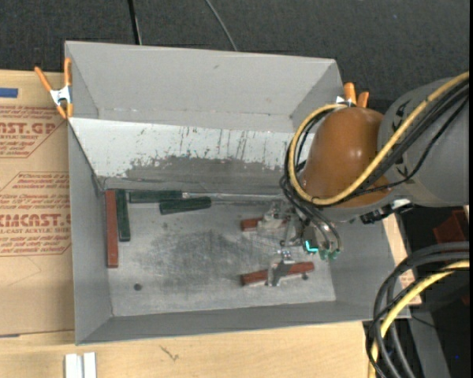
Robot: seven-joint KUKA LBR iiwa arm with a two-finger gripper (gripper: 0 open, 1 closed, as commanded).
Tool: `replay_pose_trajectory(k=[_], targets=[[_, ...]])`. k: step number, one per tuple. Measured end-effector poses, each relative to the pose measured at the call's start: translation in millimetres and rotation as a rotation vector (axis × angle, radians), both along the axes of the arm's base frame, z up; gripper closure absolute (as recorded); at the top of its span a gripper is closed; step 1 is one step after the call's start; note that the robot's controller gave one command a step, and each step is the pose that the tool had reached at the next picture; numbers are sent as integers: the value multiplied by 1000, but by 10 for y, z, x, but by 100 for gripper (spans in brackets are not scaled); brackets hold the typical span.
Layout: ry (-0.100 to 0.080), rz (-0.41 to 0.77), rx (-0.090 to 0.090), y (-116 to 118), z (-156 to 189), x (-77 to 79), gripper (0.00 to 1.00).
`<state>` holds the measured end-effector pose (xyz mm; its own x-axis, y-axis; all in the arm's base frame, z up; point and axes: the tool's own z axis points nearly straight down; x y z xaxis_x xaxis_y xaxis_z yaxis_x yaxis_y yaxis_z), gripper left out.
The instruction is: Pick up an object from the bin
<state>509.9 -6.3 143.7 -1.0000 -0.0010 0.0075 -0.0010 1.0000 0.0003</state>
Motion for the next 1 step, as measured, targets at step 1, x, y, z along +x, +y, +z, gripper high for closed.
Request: replay_pose_trajectory(k=[1], targets=[[-7, 0, 0, 0, 41, 19, 0]])
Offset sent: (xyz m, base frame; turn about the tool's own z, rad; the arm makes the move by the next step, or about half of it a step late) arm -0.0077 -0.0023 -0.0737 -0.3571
